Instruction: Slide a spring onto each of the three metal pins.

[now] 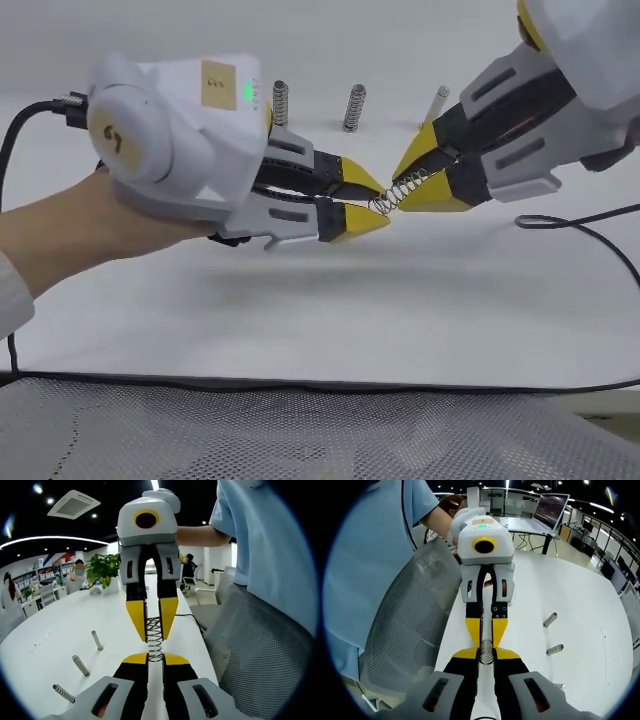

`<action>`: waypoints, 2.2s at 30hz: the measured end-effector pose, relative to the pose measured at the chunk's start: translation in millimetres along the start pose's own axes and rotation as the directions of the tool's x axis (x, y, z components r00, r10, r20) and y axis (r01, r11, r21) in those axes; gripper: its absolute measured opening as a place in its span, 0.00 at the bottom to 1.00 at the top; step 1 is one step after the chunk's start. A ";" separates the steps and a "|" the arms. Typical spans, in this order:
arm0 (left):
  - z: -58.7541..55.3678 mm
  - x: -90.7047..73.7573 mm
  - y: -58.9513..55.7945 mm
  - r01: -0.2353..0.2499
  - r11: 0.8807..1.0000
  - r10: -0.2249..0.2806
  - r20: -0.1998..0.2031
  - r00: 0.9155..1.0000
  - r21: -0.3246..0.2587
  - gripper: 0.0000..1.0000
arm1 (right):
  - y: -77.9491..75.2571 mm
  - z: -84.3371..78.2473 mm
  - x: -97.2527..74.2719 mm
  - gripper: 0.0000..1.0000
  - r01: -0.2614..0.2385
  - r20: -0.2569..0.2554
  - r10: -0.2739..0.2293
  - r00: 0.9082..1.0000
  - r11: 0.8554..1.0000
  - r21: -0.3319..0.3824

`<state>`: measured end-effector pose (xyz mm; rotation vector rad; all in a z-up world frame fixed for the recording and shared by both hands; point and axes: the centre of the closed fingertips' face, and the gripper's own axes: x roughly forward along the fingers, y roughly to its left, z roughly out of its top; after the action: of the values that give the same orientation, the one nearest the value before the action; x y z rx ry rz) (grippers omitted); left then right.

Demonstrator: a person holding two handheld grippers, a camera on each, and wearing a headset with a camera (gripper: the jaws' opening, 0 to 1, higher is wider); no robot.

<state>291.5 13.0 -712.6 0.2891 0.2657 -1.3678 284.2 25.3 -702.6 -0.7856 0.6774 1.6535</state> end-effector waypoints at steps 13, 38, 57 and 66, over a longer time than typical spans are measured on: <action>3.7 -0.7 2.1 -0.006 0.998 0.007 0.025 1.000 -0.063 0.08 | 2.4 -1.3 1.0 0.08 -0.005 -0.003 0.005 1.000 1.000 0.003; -10.5 -14.8 8.5 -0.099 0.973 0.105 0.021 0.994 -0.206 0.69 | -0.2 -3.2 3.4 0.08 -0.008 -0.011 0.008 1.000 1.000 0.002; -32.0 -41.7 28.2 -0.251 0.918 0.259 -0.017 0.966 -0.306 0.98 | -2.3 -6.2 1.7 0.08 -0.011 -0.025 0.010 1.000 1.000 0.000; -41.1 -56.9 36.0 -0.318 0.889 0.328 -0.028 0.944 -0.330 0.98 | -4.6 -7.9 -0.6 0.08 -0.005 -0.030 0.005 1.000 1.000 0.001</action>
<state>315.7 86.1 -729.4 0.0279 0.3996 -0.9757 290.0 19.8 -707.2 -0.8102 0.7017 1.6489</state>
